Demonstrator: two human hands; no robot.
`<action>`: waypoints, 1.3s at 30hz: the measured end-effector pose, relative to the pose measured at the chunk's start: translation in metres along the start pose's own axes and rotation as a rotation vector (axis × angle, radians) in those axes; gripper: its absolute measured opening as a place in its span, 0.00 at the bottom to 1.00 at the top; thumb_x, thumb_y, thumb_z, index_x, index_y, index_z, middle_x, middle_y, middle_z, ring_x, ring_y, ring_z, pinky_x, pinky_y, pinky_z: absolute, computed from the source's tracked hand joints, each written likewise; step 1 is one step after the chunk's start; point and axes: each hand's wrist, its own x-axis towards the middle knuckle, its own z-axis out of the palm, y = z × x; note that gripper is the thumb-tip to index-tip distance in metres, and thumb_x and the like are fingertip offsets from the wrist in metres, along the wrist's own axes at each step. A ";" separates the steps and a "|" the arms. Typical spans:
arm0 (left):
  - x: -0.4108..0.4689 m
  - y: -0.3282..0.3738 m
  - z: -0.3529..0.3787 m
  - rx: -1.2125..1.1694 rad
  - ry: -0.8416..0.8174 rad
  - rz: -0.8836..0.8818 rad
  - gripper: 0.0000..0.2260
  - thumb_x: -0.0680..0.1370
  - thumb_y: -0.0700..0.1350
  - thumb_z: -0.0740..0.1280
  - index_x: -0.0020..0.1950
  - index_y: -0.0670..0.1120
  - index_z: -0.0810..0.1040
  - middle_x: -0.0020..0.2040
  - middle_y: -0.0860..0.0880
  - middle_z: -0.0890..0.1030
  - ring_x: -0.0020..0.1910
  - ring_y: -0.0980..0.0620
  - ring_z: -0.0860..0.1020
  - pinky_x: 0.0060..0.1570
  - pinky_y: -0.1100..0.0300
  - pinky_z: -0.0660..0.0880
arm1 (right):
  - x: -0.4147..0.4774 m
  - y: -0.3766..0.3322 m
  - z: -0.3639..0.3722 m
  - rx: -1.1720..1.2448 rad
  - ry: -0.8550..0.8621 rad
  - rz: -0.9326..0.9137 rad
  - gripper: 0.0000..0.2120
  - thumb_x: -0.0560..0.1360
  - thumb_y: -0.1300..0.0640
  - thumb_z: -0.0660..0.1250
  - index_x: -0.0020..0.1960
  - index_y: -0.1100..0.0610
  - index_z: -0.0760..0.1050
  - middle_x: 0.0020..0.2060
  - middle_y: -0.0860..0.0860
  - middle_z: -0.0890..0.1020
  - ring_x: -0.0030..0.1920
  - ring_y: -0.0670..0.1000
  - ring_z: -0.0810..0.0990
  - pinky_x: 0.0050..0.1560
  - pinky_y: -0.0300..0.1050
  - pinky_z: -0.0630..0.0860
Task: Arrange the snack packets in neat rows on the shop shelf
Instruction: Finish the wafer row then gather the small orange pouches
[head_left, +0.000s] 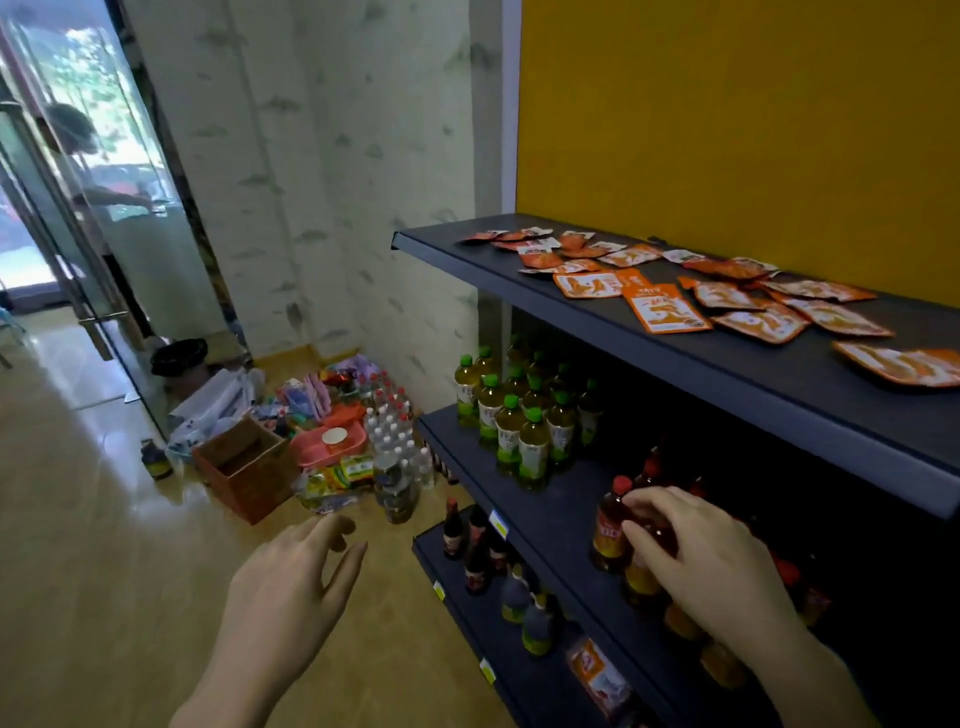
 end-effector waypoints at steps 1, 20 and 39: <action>0.018 -0.005 0.004 -0.010 -0.004 0.023 0.10 0.76 0.57 0.61 0.53 0.56 0.76 0.43 0.58 0.78 0.42 0.59 0.77 0.35 0.68 0.71 | 0.010 -0.003 0.002 0.001 0.011 0.019 0.12 0.77 0.44 0.58 0.59 0.41 0.70 0.53 0.36 0.75 0.54 0.40 0.74 0.50 0.39 0.73; 0.319 0.070 0.025 -0.323 0.074 0.723 0.09 0.76 0.52 0.63 0.51 0.49 0.77 0.45 0.51 0.81 0.46 0.48 0.79 0.38 0.58 0.71 | 0.170 -0.043 -0.052 -0.103 0.480 0.376 0.12 0.76 0.50 0.62 0.58 0.48 0.75 0.53 0.45 0.80 0.53 0.49 0.78 0.48 0.44 0.72; 0.402 0.220 0.063 -0.173 -0.247 0.782 0.23 0.71 0.64 0.64 0.36 0.44 0.66 0.44 0.42 0.76 0.42 0.46 0.72 0.32 0.58 0.61 | 0.243 -0.002 -0.066 -0.201 0.211 0.635 0.32 0.68 0.38 0.69 0.63 0.58 0.70 0.61 0.55 0.73 0.61 0.56 0.72 0.57 0.49 0.70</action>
